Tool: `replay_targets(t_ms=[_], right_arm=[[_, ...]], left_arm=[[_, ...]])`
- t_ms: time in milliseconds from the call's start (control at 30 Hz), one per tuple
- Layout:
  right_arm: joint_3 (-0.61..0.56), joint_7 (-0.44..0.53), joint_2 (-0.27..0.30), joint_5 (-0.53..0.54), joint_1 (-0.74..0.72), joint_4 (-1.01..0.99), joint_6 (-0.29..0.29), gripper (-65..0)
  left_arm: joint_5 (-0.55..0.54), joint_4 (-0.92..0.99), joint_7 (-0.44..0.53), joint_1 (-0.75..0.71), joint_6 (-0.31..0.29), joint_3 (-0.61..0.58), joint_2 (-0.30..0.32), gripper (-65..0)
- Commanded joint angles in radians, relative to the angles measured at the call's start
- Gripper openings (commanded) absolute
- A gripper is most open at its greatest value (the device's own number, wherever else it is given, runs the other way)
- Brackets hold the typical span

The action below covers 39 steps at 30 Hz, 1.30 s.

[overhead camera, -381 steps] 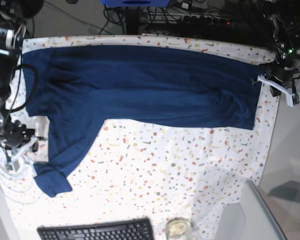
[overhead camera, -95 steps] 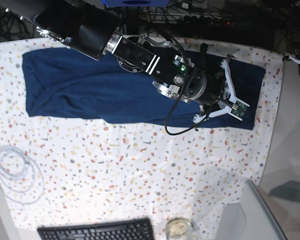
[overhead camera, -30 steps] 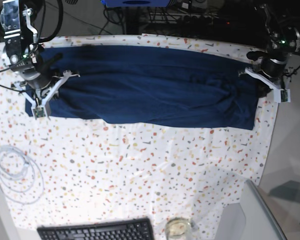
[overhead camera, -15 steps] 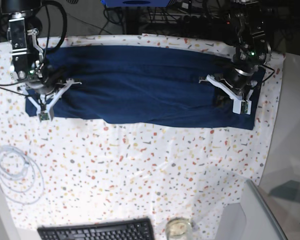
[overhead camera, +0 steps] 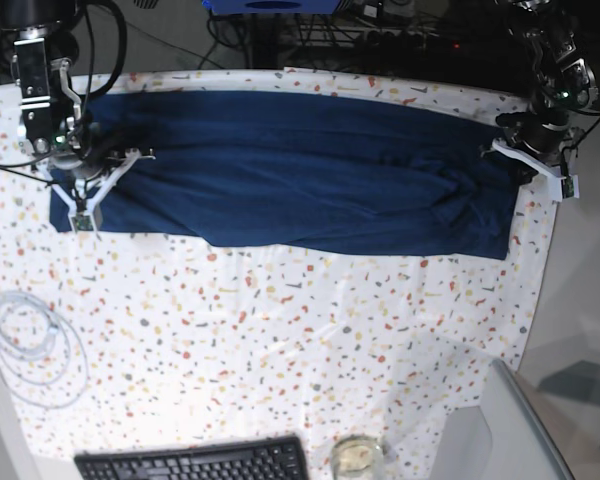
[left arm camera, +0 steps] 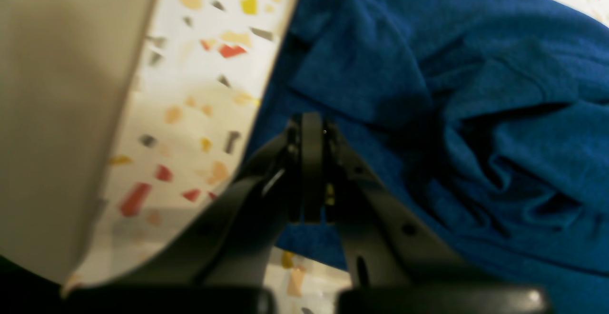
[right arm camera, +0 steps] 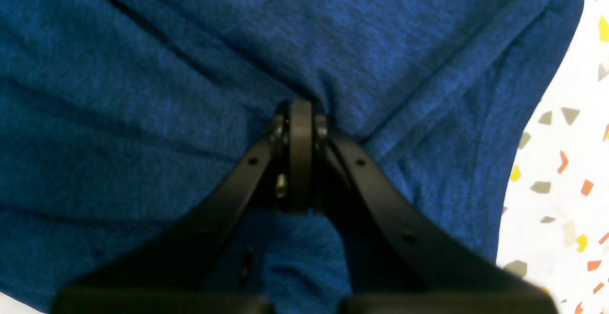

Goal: Layout the t-shirt on the table in an organized manner, then fold the t-shirt properly
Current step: 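Grasp both ends of the navy strip with both grippers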

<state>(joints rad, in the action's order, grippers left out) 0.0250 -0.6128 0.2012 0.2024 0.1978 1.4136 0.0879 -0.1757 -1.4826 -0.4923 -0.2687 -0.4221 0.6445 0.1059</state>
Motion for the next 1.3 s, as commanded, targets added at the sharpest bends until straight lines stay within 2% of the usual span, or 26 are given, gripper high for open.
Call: replay_targets(t_ms=[0,167,333,367,433,467,500,533,733,1133,1200,1267], right_arm=[[0.003,-0.008,0.011,-0.007,-0.001,0.008,-0.001,-64.8],[-0.003,-0.008,0.007,-0.007,-0.001,0.010,-0.001,-64.8],[0.002,-0.008,0.008,-0.007,-0.001,0.010,-0.001,-64.8],[0.002,-0.008,0.008,-0.007,-0.001,0.010,-0.001,-64.8],[0.002,-0.008,0.008,-0.007,-0.001,0.010,-0.001,-64.8],[0.002,-0.008,0.008,-0.007,-0.001,0.010,-0.001,-64.8],[0.002,-0.008,0.008,-0.007,-0.001,0.010,-0.001,-64.8],[0.002,-0.008,0.008,-0.007,-0.001,0.010,-0.001,-64.8],[-0.001,-0.009,0.007,-0.007,-0.001,0.010,-0.001,-64.8],[0.002,-0.009,0.005,-0.007,-0.004,0.010,-0.001,-64.8],[0.002,-0.009,0.005,-0.007,-0.004,0.010,-0.001,-64.8],[0.002,-0.009,0.005,-0.007,-0.004,0.010,-0.001,-64.8]], left_arm=[[-0.015,-0.054,0.020,-0.024,-0.008,-0.004,0.008,-65.0],[-0.006,-0.206,0.027,-0.094,-0.008,-0.124,-0.031,-65.0],[-0.005,-0.217,0.024,-0.085,-0.007,-0.182,-0.024,-65.0],[-0.005,-0.218,0.020,-0.079,-0.007,-0.182,-0.022,-59.9],[-0.005,-0.220,0.020,-0.074,-0.007,-0.180,-0.018,-39.2],[-0.005,-0.218,0.020,-0.071,-0.007,-0.180,-0.013,-31.3],[-0.005,-0.217,0.019,-0.060,-0.007,-0.180,-0.010,-25.0],[0.000,-0.215,0.019,-0.051,-0.007,-0.180,-0.010,-23.2],[0.164,-0.160,0.017,0.033,-0.007,-0.183,-0.025,-32.1],[0.176,-0.026,-0.047,0.121,-0.010,-0.182,-0.031,-34.2],[0.176,-0.017,-0.047,0.134,-0.010,-0.182,-0.031,-39.0],[0.176,0.009,-0.049,0.142,-0.010,-0.182,-0.031,-47.9]])
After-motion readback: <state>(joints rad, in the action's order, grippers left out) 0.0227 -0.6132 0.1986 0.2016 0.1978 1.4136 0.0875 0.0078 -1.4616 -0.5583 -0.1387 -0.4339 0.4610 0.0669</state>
